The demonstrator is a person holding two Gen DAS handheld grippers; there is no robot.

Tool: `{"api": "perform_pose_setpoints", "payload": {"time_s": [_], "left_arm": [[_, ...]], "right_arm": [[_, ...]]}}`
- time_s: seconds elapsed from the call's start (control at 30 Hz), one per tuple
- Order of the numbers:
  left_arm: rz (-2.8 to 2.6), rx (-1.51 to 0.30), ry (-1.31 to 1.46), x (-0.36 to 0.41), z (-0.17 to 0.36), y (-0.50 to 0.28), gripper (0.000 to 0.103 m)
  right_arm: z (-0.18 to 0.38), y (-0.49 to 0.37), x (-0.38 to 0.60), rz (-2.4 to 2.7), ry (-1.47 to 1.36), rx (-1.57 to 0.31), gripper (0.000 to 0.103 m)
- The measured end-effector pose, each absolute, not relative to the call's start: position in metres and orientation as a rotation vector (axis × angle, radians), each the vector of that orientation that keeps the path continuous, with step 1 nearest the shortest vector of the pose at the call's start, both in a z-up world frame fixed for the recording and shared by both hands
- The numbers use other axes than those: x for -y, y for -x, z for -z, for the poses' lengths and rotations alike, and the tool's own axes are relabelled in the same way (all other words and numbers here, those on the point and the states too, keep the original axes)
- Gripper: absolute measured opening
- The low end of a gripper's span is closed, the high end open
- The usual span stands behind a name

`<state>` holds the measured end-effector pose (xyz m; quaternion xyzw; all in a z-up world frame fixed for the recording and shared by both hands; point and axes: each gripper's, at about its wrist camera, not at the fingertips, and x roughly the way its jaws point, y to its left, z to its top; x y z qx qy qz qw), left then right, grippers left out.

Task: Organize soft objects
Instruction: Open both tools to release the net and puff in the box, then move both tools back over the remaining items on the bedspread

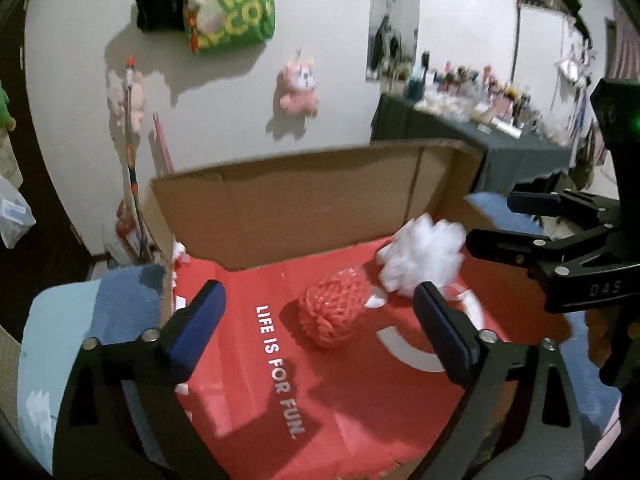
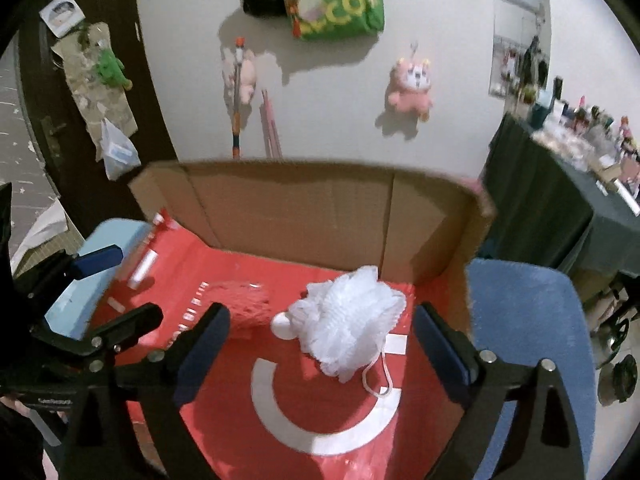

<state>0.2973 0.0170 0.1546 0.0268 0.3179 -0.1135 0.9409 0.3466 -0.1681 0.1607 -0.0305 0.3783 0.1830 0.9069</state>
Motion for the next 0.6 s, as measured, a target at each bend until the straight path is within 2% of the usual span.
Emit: {"api": "perform_pose_setpoints", "payload": {"time_s": [0.13, 0.33, 0.6], "left_arm": [[0.227, -0.555, -0.044, -0.015, -0.176, -0.256, 0.098], [0.227, -0.445, -0.024, -0.013, -0.199, -0.195, 0.103], [0.226, -0.323, -0.004, -0.008, -0.208, -0.114, 0.103]], "right_arm": [[-0.19, -0.306, 0.173, -0.385, 0.047, -0.672, 0.103], [-0.226, -0.234, 0.185, -0.379, 0.059, -0.521, 0.103], [-0.233, -0.142, 0.203, -0.342, 0.061, -0.364, 0.103]]}}
